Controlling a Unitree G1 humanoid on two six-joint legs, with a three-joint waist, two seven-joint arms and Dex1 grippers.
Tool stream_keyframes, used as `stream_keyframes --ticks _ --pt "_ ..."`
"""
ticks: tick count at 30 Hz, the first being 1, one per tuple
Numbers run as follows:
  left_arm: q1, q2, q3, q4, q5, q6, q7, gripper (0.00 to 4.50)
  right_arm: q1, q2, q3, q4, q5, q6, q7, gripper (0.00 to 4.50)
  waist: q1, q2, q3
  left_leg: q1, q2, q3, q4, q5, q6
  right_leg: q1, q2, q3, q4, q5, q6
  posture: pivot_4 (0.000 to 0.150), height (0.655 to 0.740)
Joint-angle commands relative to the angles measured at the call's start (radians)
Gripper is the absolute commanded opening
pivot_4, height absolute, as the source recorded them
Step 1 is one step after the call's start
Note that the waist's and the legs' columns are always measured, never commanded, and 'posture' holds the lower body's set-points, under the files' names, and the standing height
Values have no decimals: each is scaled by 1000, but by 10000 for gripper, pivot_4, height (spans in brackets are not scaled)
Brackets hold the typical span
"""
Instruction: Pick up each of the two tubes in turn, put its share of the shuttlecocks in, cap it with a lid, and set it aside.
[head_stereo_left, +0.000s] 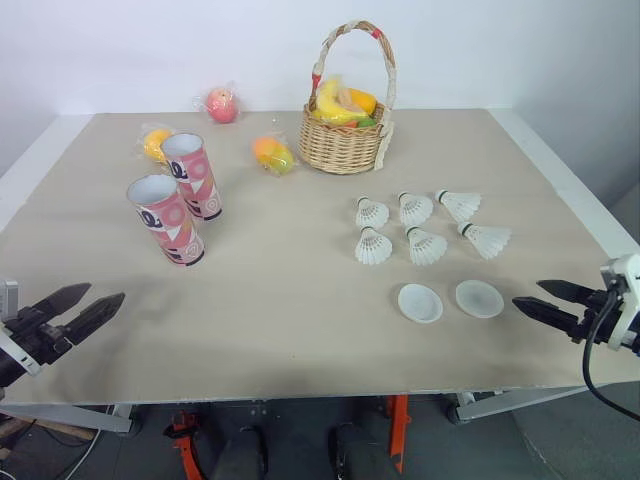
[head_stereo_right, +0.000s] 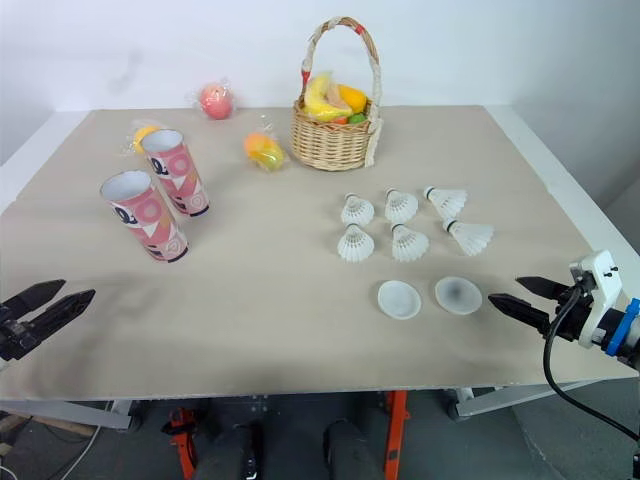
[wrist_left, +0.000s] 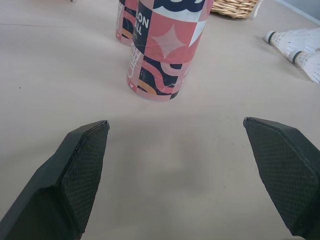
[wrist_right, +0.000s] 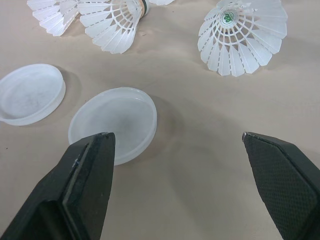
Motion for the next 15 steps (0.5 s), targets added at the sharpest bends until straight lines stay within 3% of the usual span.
stream_keyframes --ticks 1,12,15 --pt "-8 20 0 -14 0 1 1 45000 -5 -16 -29 -37 17 2 7 43749 0 0 0 0 0 0 0 0 0 0 0 0 0 0 0 1500 7400" --pt "9 -19 25 -58 -30 22 48 45000 -66 9 15 -78 20 25 17 43749 0 0 0 0 0 0 0 0 0 0 0 0 0 0 0 1500 7400" --pt "6 -52 36 -54 -43 10 74 45000 -91 30 40 -160 48 56 30 43749 -3 0 0 2 1 1 0 0 0 1 0 1 0 0 0 1500 7400"
